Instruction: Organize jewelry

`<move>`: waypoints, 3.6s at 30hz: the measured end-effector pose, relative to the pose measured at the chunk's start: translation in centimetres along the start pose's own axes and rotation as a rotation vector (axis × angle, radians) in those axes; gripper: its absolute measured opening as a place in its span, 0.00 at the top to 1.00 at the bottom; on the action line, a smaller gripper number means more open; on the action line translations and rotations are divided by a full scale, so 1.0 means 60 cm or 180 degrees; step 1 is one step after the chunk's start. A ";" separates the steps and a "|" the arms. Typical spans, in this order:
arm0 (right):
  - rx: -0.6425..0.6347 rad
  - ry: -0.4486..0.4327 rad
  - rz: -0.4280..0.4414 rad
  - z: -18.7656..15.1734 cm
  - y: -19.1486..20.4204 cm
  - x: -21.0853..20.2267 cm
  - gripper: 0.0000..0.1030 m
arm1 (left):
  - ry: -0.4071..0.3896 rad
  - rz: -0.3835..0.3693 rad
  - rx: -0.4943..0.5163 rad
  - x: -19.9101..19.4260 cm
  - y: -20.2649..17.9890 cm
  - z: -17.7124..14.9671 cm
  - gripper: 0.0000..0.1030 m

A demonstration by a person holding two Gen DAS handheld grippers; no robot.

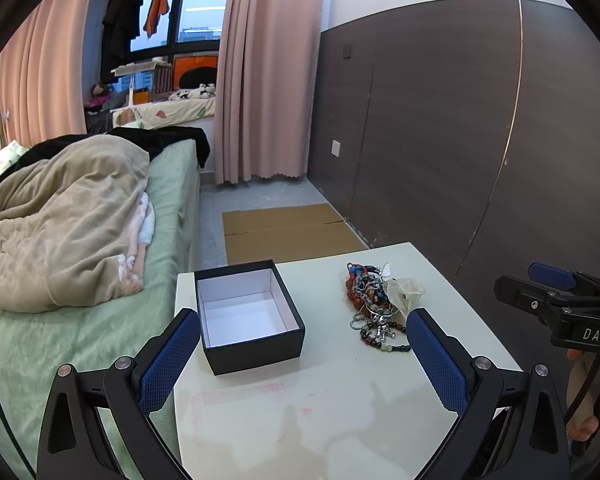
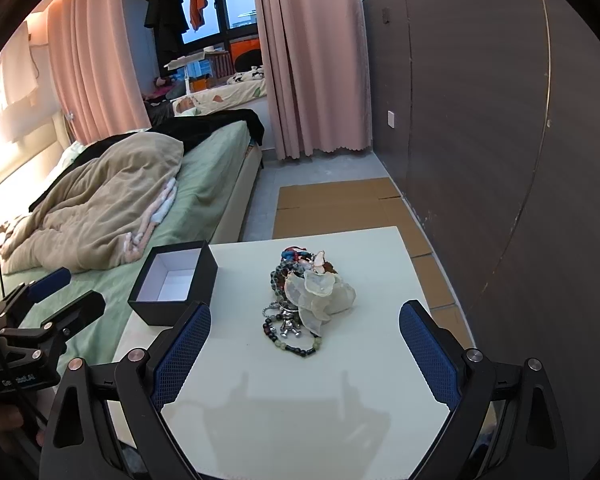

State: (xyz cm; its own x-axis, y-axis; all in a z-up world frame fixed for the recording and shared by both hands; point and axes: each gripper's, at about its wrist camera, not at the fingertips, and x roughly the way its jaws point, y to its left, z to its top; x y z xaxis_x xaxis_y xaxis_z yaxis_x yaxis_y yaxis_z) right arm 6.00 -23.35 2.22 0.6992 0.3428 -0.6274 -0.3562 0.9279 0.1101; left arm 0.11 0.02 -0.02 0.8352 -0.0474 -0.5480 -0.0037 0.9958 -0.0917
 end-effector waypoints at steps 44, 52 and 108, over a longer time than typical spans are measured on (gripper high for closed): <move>0.0811 0.0155 0.0005 0.029 -0.096 0.051 0.07 | 0.0230 -0.0203 -0.0054 0.102 -0.038 0.024 0.05; 0.1104 0.0325 0.0053 0.033 -0.132 0.084 0.07 | 0.0330 -0.0328 0.0048 0.145 -0.077 0.031 0.12; 0.1549 0.0865 0.0466 0.023 -0.147 0.195 0.22 | 0.0393 -0.0642 -0.0273 0.205 -0.059 0.053 1.00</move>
State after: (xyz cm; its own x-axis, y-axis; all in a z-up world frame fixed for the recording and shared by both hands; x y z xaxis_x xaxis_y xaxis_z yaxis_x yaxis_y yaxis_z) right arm 18.16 -27.33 -5.03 0.4567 0.4826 -0.7473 -0.0661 0.8561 0.5125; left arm 12.16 -3.84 -3.80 0.7502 -0.2590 -0.6084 0.1053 0.9552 -0.2768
